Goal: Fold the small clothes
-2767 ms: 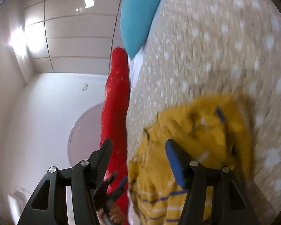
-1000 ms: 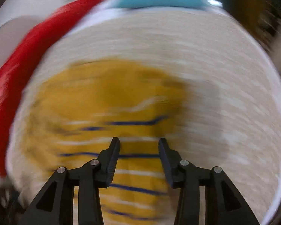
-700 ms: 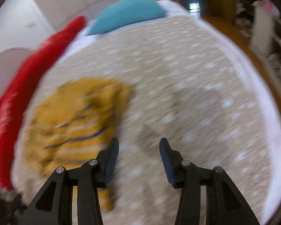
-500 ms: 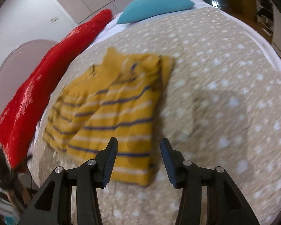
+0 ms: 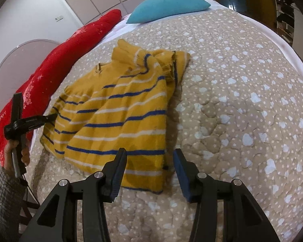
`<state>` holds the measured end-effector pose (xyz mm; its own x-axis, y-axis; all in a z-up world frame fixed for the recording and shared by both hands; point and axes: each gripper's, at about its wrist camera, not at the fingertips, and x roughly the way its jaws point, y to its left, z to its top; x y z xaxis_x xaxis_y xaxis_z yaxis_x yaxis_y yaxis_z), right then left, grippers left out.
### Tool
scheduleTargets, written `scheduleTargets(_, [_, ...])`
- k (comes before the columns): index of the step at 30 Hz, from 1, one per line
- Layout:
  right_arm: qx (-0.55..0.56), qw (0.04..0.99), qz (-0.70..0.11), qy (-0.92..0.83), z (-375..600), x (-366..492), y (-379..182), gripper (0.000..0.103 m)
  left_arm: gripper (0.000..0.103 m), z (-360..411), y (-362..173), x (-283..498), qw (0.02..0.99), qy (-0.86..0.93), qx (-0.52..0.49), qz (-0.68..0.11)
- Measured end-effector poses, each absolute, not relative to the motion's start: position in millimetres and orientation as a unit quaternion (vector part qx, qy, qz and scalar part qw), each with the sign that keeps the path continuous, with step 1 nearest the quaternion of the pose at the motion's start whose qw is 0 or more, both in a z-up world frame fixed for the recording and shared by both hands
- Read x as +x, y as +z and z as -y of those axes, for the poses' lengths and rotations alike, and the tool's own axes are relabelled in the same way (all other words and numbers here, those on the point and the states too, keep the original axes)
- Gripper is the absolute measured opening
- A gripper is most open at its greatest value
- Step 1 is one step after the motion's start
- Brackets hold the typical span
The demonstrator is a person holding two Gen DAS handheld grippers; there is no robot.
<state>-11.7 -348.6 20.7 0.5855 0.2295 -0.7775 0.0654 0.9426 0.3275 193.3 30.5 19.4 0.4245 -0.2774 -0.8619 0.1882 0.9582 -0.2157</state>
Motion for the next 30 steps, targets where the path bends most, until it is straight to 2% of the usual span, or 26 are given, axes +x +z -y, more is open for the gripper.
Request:
scheduleTargets(8, [0.187,0.887,-0.420,0.046,353,-4,27,0.052,0.013,-69,22,215,0.863,-0.074,-0.057,-0.497])
scheduleTargets(10, [0.201,0.887,-0.411,0.053,353,-5,29,0.053,0.021,-74,20,215,0.860,-0.079,-0.077,-0.498])
scheduleTargets(12, [0.203,0.888,-0.408,0.056,352,-5,30,0.054,0.040,-83,23,209,0.862,-0.075,-0.094,-0.493])
scheduleTargets(16, [0.217,0.888,-0.402,0.050,357,-13,30,0.055,0.049,-102,34,186,0.868,-0.071,-0.116,-0.477])
scheduleTargets(18, [0.233,0.888,-0.394,0.048,364,-23,31,0.055,0.067,-108,35,173,0.868,-0.071,-0.122,-0.475])
scheduleTargets(20, [0.246,0.887,-0.388,0.047,369,-36,31,0.055,0.073,-115,30,157,0.863,-0.085,-0.146,-0.477])
scheduleTargets(22, [0.263,0.883,-0.385,0.052,372,-49,30,0.056,0.073,-119,22,143,0.848,-0.115,-0.179,-0.486])
scheduleTargets(24, [0.278,0.877,-0.385,0.066,369,-60,26,0.056,0.082,-120,9,134,0.833,-0.137,-0.205,-0.495])
scheduleTargets(26, [0.280,0.871,-0.395,0.082,360,-67,18,0.058,0.086,-114,-4,133,0.822,-0.141,-0.220,-0.506])
scheduleTargets(28, [0.270,0.866,-0.414,0.080,348,-65,8,0.058,0.085,-106,-11,133,0.827,-0.128,-0.210,-0.505])
scheduleTargets(29, [0.268,0.864,-0.421,0.072,343,-59,2,0.058,0.080,-98,-9,133,0.834,-0.127,-0.193,-0.501])
scheduleTargets(30, [0.272,0.863,-0.420,0.071,340,-54,-1,0.054,0.039,-91,-7,136,0.836,-0.121,-0.169,-0.508])
